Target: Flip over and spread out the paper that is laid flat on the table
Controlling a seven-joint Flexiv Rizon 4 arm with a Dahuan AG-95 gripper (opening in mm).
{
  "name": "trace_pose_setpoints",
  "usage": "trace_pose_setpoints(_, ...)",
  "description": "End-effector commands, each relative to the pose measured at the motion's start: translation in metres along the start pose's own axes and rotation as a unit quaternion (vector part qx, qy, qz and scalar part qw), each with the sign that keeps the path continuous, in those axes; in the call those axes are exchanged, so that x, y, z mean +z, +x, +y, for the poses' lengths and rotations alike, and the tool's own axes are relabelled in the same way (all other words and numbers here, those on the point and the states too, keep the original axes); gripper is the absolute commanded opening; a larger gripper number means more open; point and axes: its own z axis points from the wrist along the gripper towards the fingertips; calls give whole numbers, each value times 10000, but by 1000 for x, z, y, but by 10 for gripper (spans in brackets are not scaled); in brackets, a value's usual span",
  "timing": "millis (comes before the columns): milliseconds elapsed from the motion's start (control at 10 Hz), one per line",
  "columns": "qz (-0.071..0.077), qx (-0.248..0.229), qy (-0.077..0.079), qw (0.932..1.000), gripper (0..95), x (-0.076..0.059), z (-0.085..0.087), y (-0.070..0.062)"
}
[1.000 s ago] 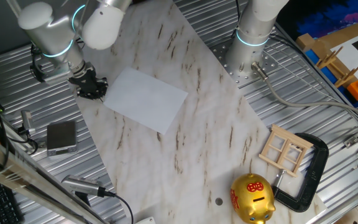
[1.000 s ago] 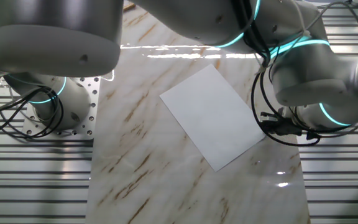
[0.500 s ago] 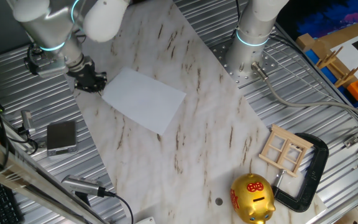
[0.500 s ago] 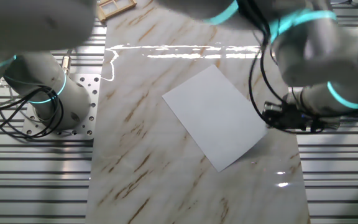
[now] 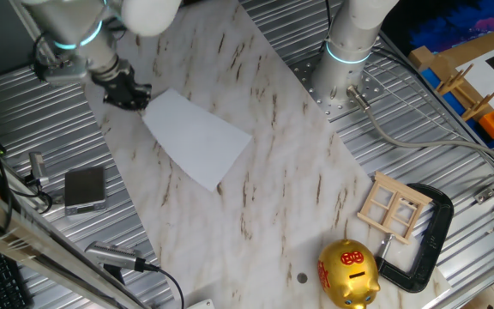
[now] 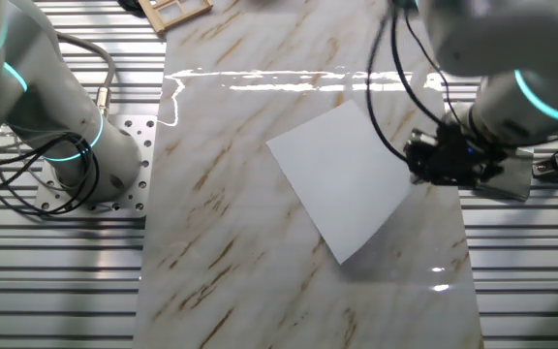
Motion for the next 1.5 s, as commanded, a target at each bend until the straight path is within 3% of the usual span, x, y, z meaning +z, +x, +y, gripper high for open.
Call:
trace_pose_setpoints(100, 33, 209, 20, 9998, 0, -17, 14, 8)
trace_pose_setpoints(700, 3, 110, 11, 9999, 0, -17, 14, 8)
trace_pose_setpoints(1300, -20, 409, -8, 9992, 0, -17, 14, 8)
trace_pose_setpoints(1500, 78, 565, 50, 9984, 0, -31, 31, -6)
